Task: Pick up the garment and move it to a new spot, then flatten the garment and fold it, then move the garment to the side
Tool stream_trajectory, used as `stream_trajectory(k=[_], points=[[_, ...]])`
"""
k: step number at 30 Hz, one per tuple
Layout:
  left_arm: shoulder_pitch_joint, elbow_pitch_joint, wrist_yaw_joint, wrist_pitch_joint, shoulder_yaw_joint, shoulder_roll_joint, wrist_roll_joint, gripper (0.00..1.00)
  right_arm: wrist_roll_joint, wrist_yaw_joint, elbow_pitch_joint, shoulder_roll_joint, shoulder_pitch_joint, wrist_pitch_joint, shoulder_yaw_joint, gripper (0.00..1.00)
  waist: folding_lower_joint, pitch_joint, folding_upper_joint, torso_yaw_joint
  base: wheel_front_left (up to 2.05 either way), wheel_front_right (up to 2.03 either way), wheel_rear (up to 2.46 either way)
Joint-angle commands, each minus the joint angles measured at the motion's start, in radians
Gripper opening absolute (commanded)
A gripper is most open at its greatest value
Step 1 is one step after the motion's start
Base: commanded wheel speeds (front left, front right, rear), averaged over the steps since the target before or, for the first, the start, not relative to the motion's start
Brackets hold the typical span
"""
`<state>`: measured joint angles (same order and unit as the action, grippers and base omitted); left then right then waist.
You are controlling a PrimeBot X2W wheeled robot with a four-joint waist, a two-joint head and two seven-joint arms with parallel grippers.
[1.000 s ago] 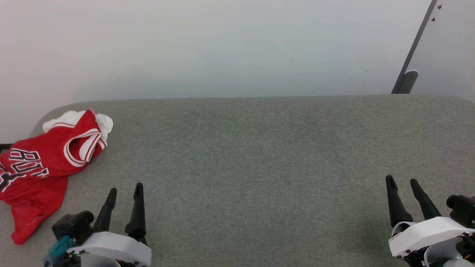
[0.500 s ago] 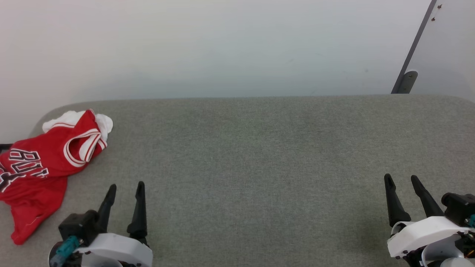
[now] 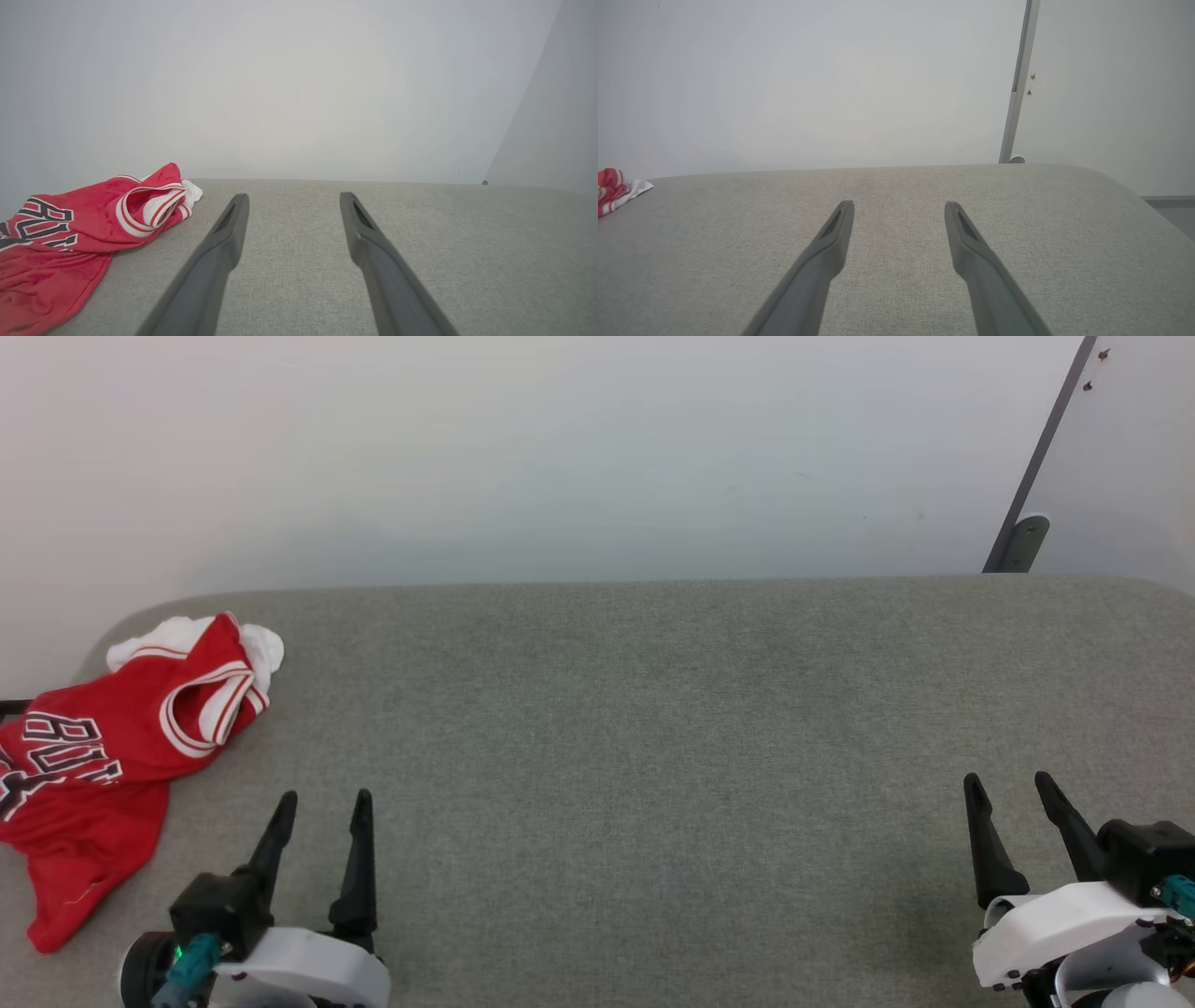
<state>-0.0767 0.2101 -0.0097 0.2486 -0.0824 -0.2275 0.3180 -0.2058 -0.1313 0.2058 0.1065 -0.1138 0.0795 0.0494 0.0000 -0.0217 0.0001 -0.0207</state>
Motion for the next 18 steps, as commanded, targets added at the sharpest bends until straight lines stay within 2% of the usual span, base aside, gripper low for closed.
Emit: stream_trajectory(k=[1,6,18], points=[[-0.003,-0.004,0.0,0.008,-0.002,-0.003,-0.023,1.0,0.026,0.001,-0.007,0.003,0.005,0.006,-0.003,1.0,0.0,0.0,-0.0001,0.001,0.0,0.0,0.0],[0.0,-0.007,0.004,0.018,-0.006,-0.004,-0.055,1.0,0.059,0.001,-0.011,0.001,0.007,0.009,-0.001,1.0,0.0,-0.002,-0.0001,0.002,0.0,0.0,0.0],[0.004,-0.009,-0.002,0.016,-0.002,0.002,-0.042,1.0,0.058,0.001,-0.014,-0.005,0.013,0.006,0.001,1.0,0.0,-0.003,-0.0001,0.005,0.0,0.0,0.0]])
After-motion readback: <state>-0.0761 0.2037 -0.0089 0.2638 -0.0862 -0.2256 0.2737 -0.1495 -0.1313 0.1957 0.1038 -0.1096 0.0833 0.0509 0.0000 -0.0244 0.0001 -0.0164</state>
